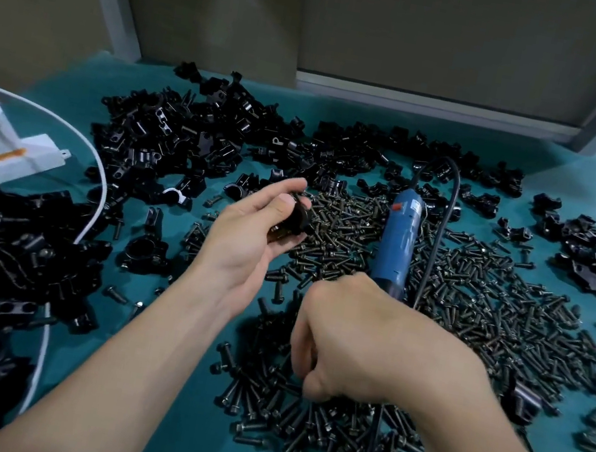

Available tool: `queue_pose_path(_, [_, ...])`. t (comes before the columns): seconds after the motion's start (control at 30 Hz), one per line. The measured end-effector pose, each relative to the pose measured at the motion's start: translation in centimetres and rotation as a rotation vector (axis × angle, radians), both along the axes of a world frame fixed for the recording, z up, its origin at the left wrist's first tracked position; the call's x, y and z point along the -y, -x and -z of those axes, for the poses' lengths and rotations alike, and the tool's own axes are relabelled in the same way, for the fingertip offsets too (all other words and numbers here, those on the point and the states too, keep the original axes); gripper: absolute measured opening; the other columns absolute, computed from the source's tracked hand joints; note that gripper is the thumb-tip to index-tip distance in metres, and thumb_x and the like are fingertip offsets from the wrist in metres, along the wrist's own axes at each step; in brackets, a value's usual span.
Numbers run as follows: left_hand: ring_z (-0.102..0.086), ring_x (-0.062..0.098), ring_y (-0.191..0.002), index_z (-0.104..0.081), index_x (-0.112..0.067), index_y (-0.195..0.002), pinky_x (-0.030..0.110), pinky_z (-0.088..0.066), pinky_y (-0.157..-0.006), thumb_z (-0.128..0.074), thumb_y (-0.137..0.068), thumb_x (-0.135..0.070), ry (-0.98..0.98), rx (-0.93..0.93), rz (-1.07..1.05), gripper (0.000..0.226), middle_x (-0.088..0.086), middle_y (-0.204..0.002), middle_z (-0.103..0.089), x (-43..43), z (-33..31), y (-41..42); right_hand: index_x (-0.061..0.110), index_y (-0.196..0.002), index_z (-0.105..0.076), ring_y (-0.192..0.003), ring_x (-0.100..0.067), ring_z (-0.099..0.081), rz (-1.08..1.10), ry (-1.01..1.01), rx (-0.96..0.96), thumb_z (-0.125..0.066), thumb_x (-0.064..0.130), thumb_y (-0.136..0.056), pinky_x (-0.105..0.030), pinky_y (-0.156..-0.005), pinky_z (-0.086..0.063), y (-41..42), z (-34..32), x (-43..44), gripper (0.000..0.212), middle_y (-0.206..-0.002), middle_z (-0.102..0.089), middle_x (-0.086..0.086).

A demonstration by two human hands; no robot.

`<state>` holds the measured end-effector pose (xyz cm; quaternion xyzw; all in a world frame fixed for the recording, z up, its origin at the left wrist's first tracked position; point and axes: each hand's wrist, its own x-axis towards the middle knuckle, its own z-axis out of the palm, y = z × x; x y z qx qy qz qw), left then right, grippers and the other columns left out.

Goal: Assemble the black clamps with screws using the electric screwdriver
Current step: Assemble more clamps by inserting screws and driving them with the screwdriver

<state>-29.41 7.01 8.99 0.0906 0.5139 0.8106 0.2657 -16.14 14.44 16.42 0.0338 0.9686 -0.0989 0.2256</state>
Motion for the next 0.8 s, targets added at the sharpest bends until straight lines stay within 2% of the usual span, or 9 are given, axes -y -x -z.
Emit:
queue_pose_path(0.1, [-0.07, 0.018, -0.102, -0.078, -0.019, -0.105, 0.027, -0.061, -0.077, -0.052, -0.108, -0.009, 0.01, -0.014, 0.038, 0.028, 0.005, -0.103, -0.076, 0.2, 0.1, -0.3, 0.025, -0.091, -0.073, -0.095, -0.015, -0.064, -0.008, -0.103, 0.011, -0.084, 0.026, -0.081, -0.025, -0.079, -0.036, 0.3, 0.0, 0.8, 0.015, -0.084, -0.061, 0.01])
queue_pose_path(0.2, [-0.07, 0.019, -0.104, -0.078, -0.02, -0.104, 0.028, -0.061, -0.08, -0.051, -0.108, -0.009, 0.014, -0.024, 0.05, 0.029, 0.004, -0.104, -0.076, 0.4, 0.2, -0.4, 0.023, -0.092, -0.06, -0.098, -0.019, -0.063, -0.009, -0.154, 0.002, -0.08, 0.024, -0.084, -0.028, -0.085, -0.038, 0.2, 0.2, 1.0, 0.021, -0.097, -0.066, 0.004])
queue_pose_path(0.3, [-0.07, 0.019, -0.106, -0.079, -0.021, -0.103, 0.029, -0.061, -0.081, -0.052, -0.108, -0.01, 0.02, -0.029, 0.052, 0.029, 0.004, -0.104, -0.076, 0.5, 0.3, -0.4, 0.023, -0.085, -0.056, -0.091, -0.021, -0.06, 0.008, -0.192, -0.038, -0.075, 0.021, -0.087, -0.034, -0.085, -0.032, -0.1, 1.0, 1.3, 0.019, -0.096, -0.067, 0.003])
queue_pose_path(0.4, [-0.069, 0.019, -0.106, -0.078, -0.019, -0.106, 0.029, -0.061, -0.082, -0.053, -0.107, -0.01, 0.024, -0.032, 0.053, 0.027, 0.004, -0.104, -0.076, 0.5, 0.4, -0.3, 0.021, -0.071, -0.039, -0.068, -0.023, -0.046, 0.059, -0.277, -0.161, -0.069, 0.034, -0.092, -0.038, -0.086, -0.03, 0.5, 2.3, 0.8, 0.039, -0.075, -0.051, 0.002])
queue_pose_path(0.47, [-0.069, 0.018, -0.104, -0.077, -0.018, -0.107, 0.031, -0.061, -0.083, -0.053, -0.107, -0.01, 0.026, -0.037, 0.053, 0.026, 0.004, -0.103, -0.076, 0.4, 0.3, -0.2, 0.02, -0.069, -0.032, -0.071, -0.027, -0.044, 0.128, -0.265, -0.226, -0.069, 0.048, -0.092, -0.039, -0.086, -0.031, 1.1, 2.7, 0.4, 0.052, -0.076, -0.05, 0.0])
queue_pose_path(0.57, [-0.07, 0.017, -0.1, -0.077, -0.018, -0.107, 0.034, -0.061, -0.088, -0.052, -0.107, -0.01, 0.027, -0.036, 0.05, 0.026, 0.003, -0.101, -0.076, 0.1, 0.3, -0.2, 0.019, -0.069, -0.025, -0.08, -0.031, -0.053, 0.184, -0.248, -0.335, -0.067, 0.052, -0.092, -0.039, -0.08, -0.028, 1.6, 3.3, 0.3, 0.058, -0.092, -0.065, -0.006])
queue_pose_path(0.63, [-0.07, 0.016, -0.098, -0.077, -0.018, -0.107, 0.036, -0.061, -0.092, -0.053, -0.107, -0.009, 0.033, -0.038, 0.046, 0.026, 0.002, -0.1, -0.076, 0.0, 0.4, -0.3, 0.02, -0.069, -0.028, -0.085, -0.031, -0.061, 0.178, -0.248, -0.349, -0.071, 0.053, -0.087, -0.036, -0.075, -0.03, 1.5, 3.7, 0.1, 0.057, -0.083, -0.06, -0.004])
queue_pose_path(0.7, [-0.071, 0.015, -0.098, -0.077, -0.018, -0.108, 0.037, -0.061, -0.094, -0.053, -0.107, -0.009, 0.04, -0.039, 0.046, 0.025, 0.002, -0.1, -0.076, 0.1, 0.5, -0.2, 0.021, -0.074, -0.045, -0.08, -0.029, -0.061, 0.174, -0.207, -0.327, -0.078, 0.049, -0.081, -0.033, -0.07, -0.036, 1.2, 3.5, -0.2, 0.044, -0.07, -0.046, 0.002])
queue_pose_path(0.8, [-0.071, 0.015, -0.098, -0.077, -0.018, -0.108, 0.036, -0.061, -0.091, -0.053, -0.107, -0.01, 0.035, -0.034, 0.053, 0.025, 0.002, -0.101, -0.077, 0.1, 0.5, -0.2, 0.023, -0.089, -0.062, -0.078, -0.027, -0.061, 0.169, -0.18, -0.362, -0.074, 0.025, -0.085, -0.033, -0.069, -0.047, 1.0, 3.5, -0.7, 0.012, -0.076, -0.055, 0.001])
